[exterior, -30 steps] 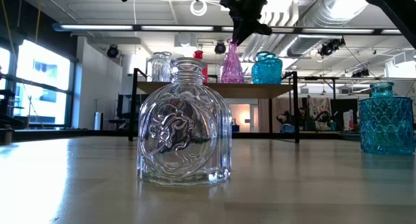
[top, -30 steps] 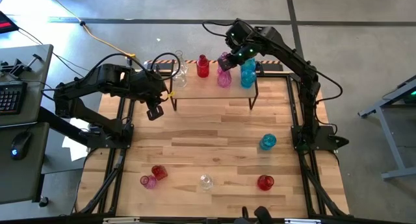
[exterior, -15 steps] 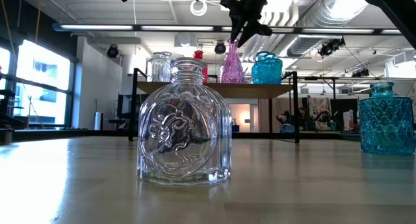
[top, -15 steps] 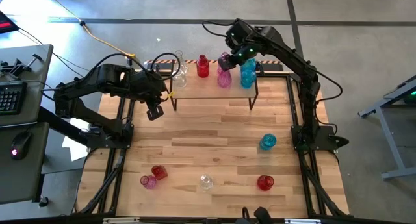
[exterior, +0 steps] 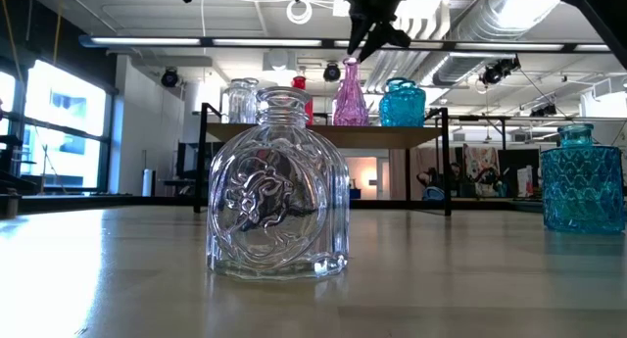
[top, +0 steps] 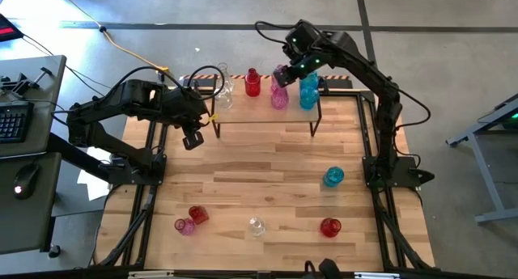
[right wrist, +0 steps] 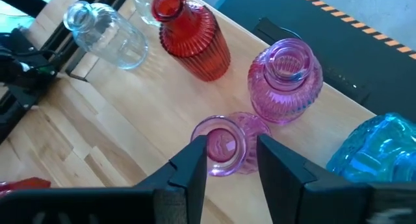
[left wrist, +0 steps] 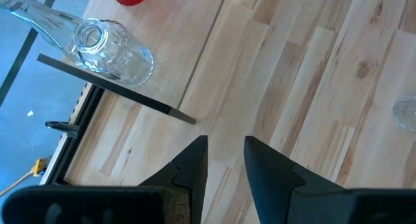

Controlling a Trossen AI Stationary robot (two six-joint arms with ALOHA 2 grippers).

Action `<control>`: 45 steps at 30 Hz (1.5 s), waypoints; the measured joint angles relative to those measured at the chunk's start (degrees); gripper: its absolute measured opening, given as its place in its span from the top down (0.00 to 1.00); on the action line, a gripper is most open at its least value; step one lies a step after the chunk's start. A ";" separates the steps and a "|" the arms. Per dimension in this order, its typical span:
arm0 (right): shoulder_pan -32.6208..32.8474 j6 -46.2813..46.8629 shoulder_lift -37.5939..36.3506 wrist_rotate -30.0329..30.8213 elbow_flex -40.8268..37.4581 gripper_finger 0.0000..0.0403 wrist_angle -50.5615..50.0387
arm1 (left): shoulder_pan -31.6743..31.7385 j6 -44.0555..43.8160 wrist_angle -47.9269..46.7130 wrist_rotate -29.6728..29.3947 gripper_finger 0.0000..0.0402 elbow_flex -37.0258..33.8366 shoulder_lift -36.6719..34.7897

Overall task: Sort vases onto shelf
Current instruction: Put the left red vase on the shelf aligned with the other red vase

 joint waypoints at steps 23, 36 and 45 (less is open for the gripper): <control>8.21 -5.48 -6.09 -2.32 0.07 0.72 0.12 | -0.01 -0.01 -0.01 -0.01 0.77 0.00 0.01; 18.69 5.19 -6.06 -0.68 0.07 0.72 0.12 | 0.00 2.51 1.29 0.45 0.77 0.00 0.01; 25.65 14.34 -6.03 2.95 0.07 0.72 0.12 | 0.01 2.49 1.29 0.44 0.77 0.00 0.01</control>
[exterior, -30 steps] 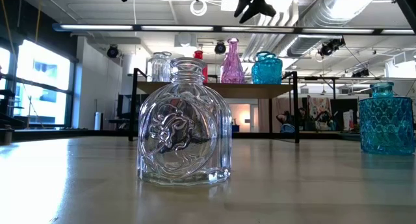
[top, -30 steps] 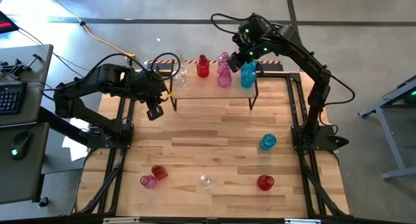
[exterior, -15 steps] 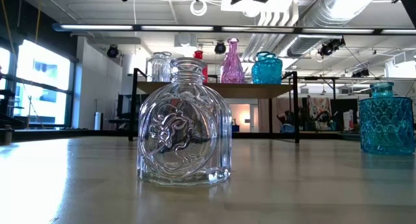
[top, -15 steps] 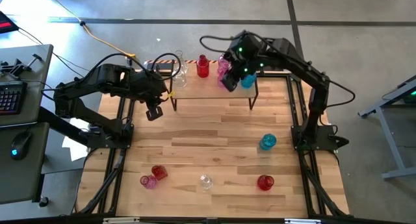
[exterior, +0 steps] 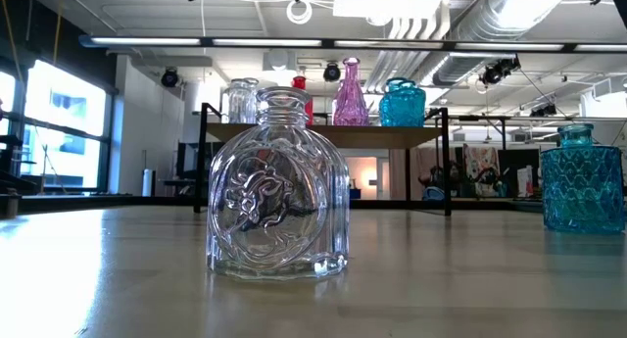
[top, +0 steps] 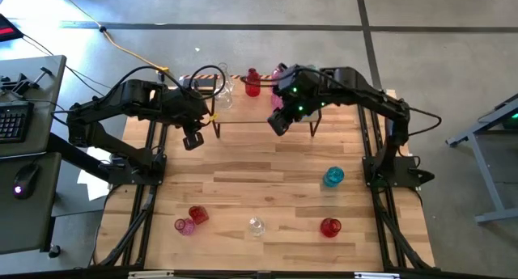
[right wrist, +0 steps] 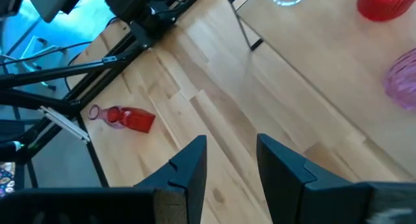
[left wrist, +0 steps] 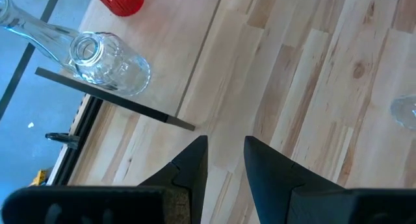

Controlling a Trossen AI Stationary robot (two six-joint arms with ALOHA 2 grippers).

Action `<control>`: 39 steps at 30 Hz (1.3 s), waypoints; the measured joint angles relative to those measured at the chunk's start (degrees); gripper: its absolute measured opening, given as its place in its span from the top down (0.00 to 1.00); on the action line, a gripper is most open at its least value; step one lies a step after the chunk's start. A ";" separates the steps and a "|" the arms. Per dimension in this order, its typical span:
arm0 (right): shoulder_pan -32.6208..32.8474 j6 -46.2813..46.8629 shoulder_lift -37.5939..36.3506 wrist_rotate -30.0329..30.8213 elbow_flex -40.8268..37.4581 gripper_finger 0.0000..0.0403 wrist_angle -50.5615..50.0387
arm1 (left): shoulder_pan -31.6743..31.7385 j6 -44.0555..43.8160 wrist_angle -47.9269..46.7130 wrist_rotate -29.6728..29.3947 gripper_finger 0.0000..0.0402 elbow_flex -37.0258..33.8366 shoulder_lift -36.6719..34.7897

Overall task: Sort vases onto shelf
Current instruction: Put the left red vase on the shelf aligned with the other red vase

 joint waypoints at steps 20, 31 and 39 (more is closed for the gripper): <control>8.81 10.43 0.00 8.85 0.00 0.72 0.00 | 0.00 -6.64 2.38 6.30 0.77 0.00 0.00; 11.23 10.45 0.02 11.90 0.00 0.72 -0.01 | -4.97 -8.18 -0.95 21.95 0.77 0.00 0.02; 13.01 11.79 0.02 14.04 0.00 0.72 -0.01 | -14.16 -10.56 -4.66 19.96 0.77 0.00 0.02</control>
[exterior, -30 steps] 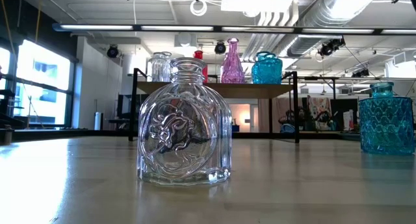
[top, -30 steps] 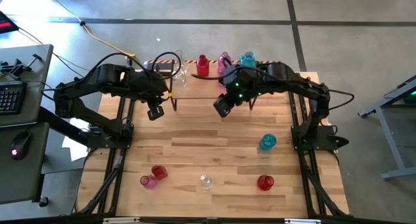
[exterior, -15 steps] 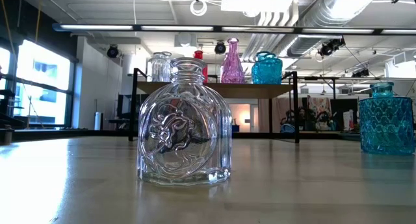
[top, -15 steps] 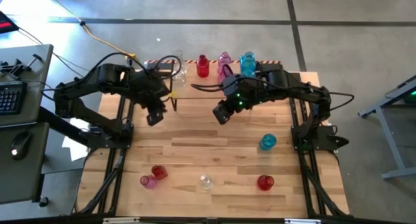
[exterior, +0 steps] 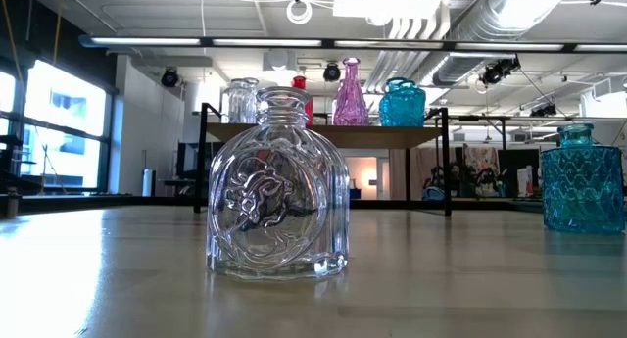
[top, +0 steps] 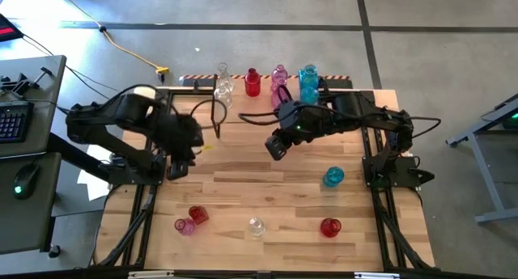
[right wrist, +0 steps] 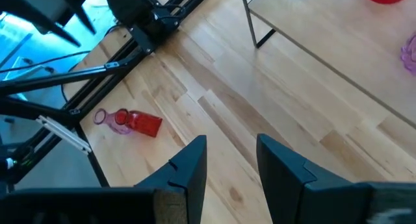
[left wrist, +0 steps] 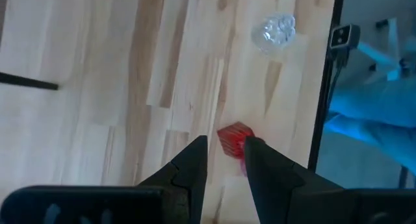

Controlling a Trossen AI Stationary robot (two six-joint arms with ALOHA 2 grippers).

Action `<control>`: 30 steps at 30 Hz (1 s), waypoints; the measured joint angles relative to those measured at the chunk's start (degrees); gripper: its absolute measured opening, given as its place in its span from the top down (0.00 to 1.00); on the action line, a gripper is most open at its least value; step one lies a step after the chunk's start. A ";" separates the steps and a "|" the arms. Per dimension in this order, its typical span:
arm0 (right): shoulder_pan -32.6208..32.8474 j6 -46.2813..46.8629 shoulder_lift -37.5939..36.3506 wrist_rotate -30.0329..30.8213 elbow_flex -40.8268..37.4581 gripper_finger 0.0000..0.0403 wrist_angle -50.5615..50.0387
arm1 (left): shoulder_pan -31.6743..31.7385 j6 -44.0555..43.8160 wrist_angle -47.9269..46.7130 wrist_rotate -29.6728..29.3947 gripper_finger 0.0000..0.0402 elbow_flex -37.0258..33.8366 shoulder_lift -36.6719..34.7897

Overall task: Sort vases onto shelf
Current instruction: Put the left red vase on the shelf aligned with the other red vase

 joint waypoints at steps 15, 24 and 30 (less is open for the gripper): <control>0.89 1.41 0.02 3.07 0.00 0.72 1.12 | -11.56 0.72 0.00 -3.23 0.77 0.00 1.68; 0.91 1.02 0.12 4.51 -0.93 0.72 1.32 | -15.71 -4.54 0.02 -3.65 0.77 0.00 6.56; 0.91 1.02 1.33 4.44 -0.96 0.72 0.90 | -18.04 -7.18 0.02 -5.80 0.77 0.00 8.33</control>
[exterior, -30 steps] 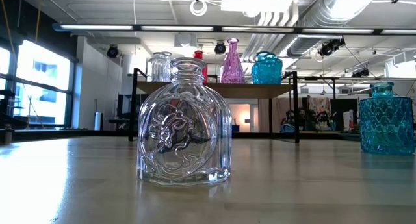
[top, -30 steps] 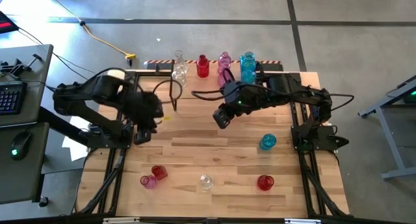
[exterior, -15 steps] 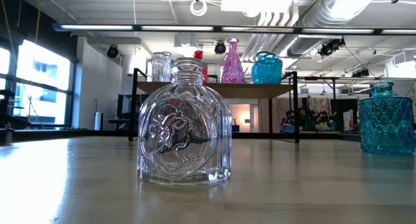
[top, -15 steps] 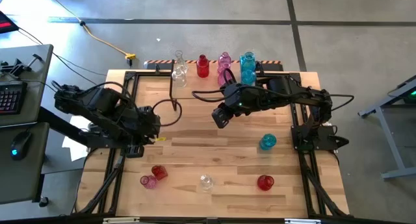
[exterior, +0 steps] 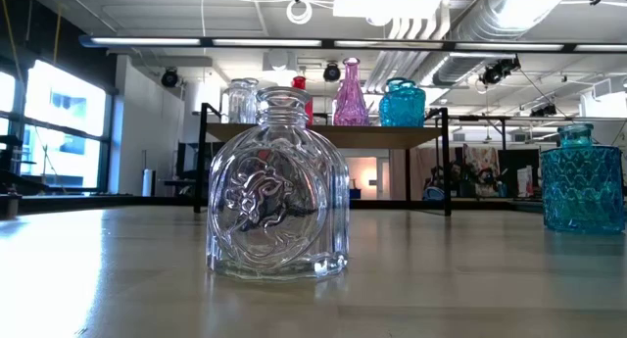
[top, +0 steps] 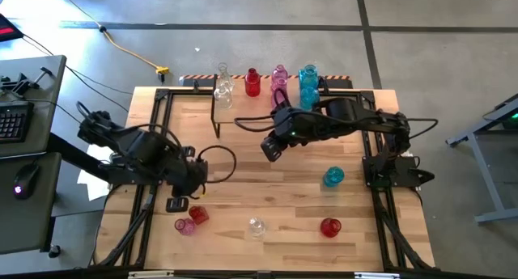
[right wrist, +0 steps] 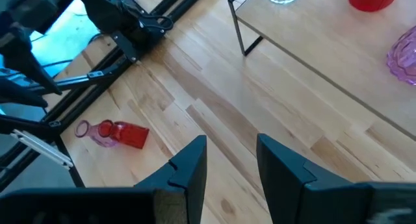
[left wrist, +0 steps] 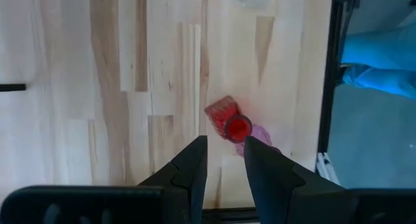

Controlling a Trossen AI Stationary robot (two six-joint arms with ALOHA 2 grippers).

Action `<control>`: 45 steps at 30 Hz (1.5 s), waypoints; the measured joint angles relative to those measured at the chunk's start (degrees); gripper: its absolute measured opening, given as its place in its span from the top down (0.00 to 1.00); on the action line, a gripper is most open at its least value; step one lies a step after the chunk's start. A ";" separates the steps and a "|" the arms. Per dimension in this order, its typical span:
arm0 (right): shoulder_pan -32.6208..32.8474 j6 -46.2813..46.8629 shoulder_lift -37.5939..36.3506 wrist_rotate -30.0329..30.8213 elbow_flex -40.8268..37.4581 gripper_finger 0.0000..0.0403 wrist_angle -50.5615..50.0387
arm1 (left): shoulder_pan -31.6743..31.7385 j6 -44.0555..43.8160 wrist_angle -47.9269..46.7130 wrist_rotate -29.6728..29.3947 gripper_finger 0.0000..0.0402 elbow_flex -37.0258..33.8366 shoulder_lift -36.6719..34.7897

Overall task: Sort vases onto shelf
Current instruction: Put the left red vase on the shelf aligned with the other red vase

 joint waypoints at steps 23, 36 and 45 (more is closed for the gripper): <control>2.56 0.20 0.04 0.50 0.00 0.72 -0.55 | -7.45 -8.28 12.61 -8.17 0.77 -23.71 -3.28; 2.56 0.44 0.04 0.52 0.00 0.72 -0.55 | -11.07 -14.48 20.87 -7.51 0.77 -31.15 -3.30; 2.56 0.11 0.02 0.55 0.00 0.72 -0.55 | -11.88 -17.44 24.74 -4.08 0.77 -34.86 -3.35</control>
